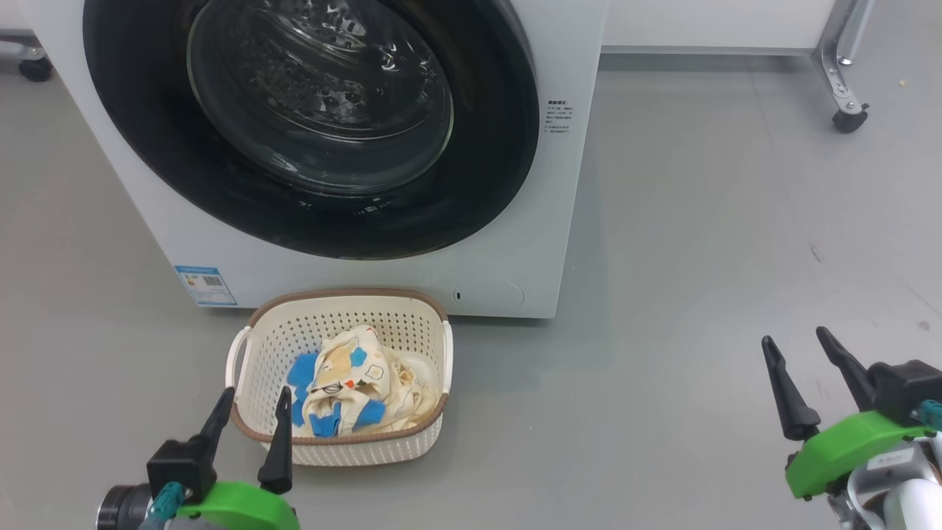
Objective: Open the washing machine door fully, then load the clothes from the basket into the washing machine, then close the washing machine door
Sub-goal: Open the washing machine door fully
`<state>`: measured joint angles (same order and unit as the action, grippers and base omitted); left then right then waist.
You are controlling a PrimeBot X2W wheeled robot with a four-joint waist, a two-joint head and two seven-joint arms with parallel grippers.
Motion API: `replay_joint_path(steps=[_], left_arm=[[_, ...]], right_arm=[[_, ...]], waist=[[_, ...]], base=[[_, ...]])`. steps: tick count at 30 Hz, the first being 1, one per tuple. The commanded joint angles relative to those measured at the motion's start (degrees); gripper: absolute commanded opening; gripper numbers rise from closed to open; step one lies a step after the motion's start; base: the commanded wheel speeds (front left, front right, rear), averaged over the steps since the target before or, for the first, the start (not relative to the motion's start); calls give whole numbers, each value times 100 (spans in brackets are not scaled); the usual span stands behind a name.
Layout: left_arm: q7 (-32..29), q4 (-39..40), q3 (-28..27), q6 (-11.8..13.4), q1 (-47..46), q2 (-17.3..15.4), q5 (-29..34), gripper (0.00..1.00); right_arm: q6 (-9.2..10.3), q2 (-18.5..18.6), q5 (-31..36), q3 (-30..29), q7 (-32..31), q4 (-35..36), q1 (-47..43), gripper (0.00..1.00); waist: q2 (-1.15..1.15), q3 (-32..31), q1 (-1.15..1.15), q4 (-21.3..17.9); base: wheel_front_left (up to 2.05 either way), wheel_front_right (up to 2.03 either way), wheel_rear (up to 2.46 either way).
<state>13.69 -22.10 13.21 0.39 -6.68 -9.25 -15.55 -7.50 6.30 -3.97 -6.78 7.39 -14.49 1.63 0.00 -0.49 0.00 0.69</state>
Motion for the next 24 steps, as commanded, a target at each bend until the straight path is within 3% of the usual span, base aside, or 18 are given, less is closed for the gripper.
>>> replay_joint_path(steps=[1, 8, 14, 15, 18, 24], left_arm=[[101, 180, -184, 28, -295, -136, 1, 100], [107, 277, -147, 47, -413, -114, -11, 100], [113, 413, -135, 82, -637, -67, -13, 100], [114, 438, -133, 87, -677, -66, -6, 100], [117, 500, -134, 83, -776, -55, -16, 100], [122, 534, -162, 67, -941, -8, -84, 100]], right_arm=[[1, 52, -37, 63, 75, 202, 333, 100], [1, -22, -385, -137, 64, 310, 490, 100], [1, -164, -1385, -349, -55, 384, 865, 98], [1, -180, -1604, -366, -98, 375, 960, 88], [1, -193, -2138, -428, -186, 337, 1271, 0], [1, -163, -3402, -556, -568, 78, 2017, 0]], waist=[[0, 15, 0, 6], [0, 236, 0, 81], [0, 563, 0, 167], [0, 625, 0, 175], [0, 799, 0, 204], [0, 1138, 0, 317]], base=[[0, 0, 0], [0, 0, 0], [0, 0, 0], [0, 0, 0], [0, 0, 0], [0, 0, 0]])
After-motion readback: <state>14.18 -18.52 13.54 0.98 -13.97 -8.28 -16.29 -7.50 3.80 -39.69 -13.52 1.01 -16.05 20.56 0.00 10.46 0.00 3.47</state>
